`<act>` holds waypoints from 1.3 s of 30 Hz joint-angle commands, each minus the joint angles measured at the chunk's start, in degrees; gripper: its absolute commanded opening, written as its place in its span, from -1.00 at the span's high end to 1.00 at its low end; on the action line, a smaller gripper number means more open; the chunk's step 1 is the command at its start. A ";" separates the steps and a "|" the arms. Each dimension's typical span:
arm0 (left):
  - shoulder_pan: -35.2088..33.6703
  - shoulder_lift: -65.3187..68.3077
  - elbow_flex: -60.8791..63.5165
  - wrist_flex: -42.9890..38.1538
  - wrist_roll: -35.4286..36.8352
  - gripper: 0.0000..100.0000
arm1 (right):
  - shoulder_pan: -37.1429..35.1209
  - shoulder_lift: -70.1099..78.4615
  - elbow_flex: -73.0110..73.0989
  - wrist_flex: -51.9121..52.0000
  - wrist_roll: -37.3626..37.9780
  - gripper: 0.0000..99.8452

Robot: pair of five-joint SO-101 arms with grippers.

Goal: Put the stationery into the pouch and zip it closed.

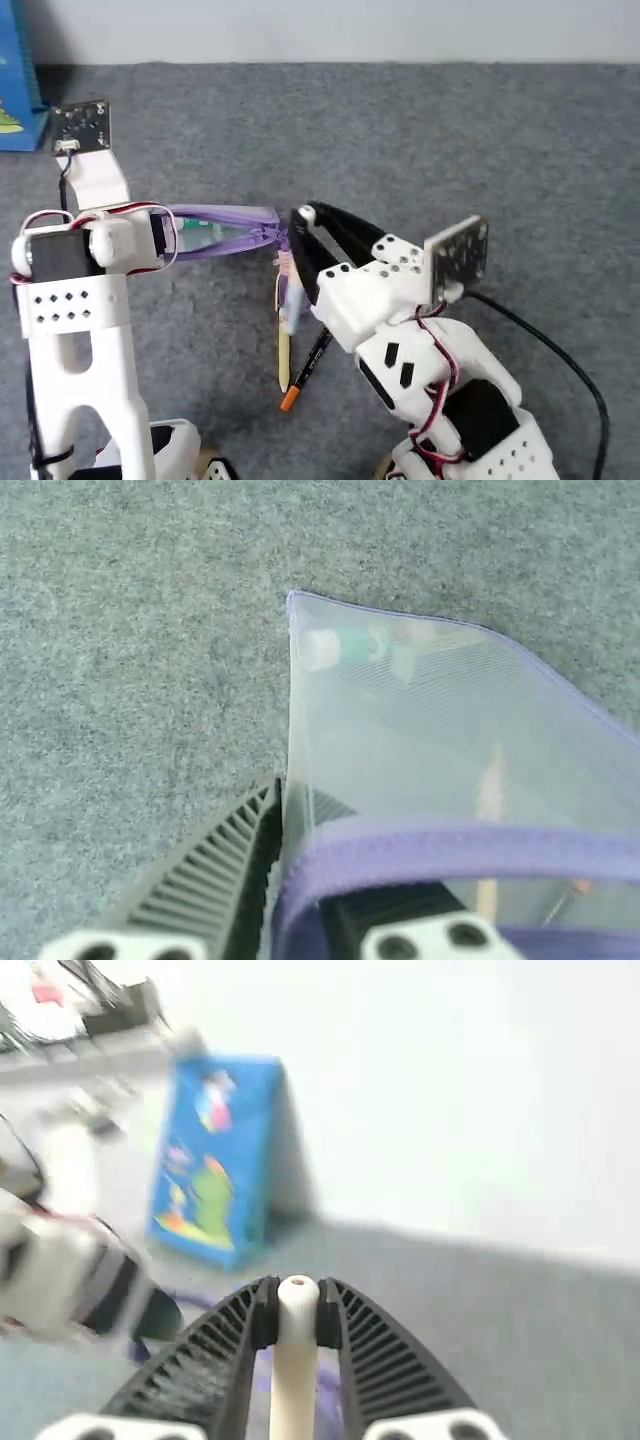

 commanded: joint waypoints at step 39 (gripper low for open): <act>-0.44 0.18 -0.04 -1.85 -0.35 0.97 | -6.46 21.67 0.70 -28.53 9.41 0.54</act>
